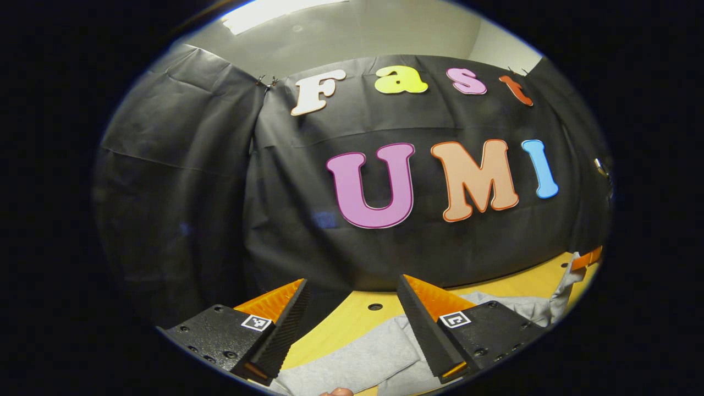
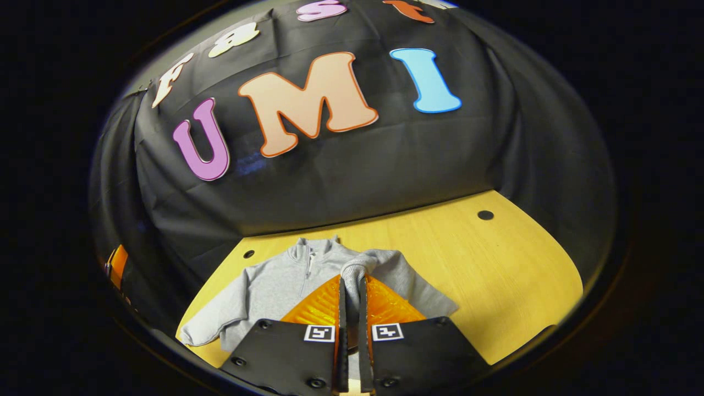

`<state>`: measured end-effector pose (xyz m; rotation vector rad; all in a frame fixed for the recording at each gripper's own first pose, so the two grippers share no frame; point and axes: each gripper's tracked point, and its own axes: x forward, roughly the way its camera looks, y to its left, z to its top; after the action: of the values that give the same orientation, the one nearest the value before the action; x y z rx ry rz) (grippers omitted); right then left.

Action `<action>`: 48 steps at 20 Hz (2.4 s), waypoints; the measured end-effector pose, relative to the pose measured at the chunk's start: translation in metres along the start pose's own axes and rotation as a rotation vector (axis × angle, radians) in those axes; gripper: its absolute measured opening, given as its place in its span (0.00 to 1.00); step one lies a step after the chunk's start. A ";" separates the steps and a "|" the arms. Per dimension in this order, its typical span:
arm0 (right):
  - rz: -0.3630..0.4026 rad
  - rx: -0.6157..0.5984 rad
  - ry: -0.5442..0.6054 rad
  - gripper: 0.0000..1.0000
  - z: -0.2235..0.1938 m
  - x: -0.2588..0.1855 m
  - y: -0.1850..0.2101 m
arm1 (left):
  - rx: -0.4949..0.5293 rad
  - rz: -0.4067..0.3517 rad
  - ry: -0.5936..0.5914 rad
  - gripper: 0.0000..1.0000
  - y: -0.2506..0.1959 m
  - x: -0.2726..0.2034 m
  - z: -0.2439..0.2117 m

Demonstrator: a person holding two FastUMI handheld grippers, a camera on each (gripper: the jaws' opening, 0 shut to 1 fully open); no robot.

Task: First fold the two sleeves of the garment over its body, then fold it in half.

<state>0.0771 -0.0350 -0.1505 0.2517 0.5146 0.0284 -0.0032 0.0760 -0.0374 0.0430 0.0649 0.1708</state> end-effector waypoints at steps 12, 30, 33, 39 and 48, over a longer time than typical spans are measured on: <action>0.141 -0.078 -0.003 0.10 0.011 0.073 0.104 | 0.012 0.102 0.041 0.95 0.052 0.000 -0.018; 0.339 -0.250 0.089 0.10 -0.043 0.127 0.270 | 0.021 0.285 0.128 0.99 0.152 -0.030 -0.052; 0.355 -0.295 0.146 0.10 -0.074 0.136 0.291 | 0.023 0.307 0.140 0.99 0.167 -0.039 -0.060; 0.356 -0.392 0.265 0.10 -0.133 0.156 0.302 | 0.032 0.337 0.171 1.00 0.191 -0.047 -0.073; 0.376 -0.432 0.192 1.00 -0.120 0.140 0.308 | 0.036 0.327 0.230 0.95 0.203 -0.043 -0.107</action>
<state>0.1512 0.3040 -0.2435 -0.0823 0.6319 0.5286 -0.0869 0.2726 -0.1315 0.0696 0.2907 0.5015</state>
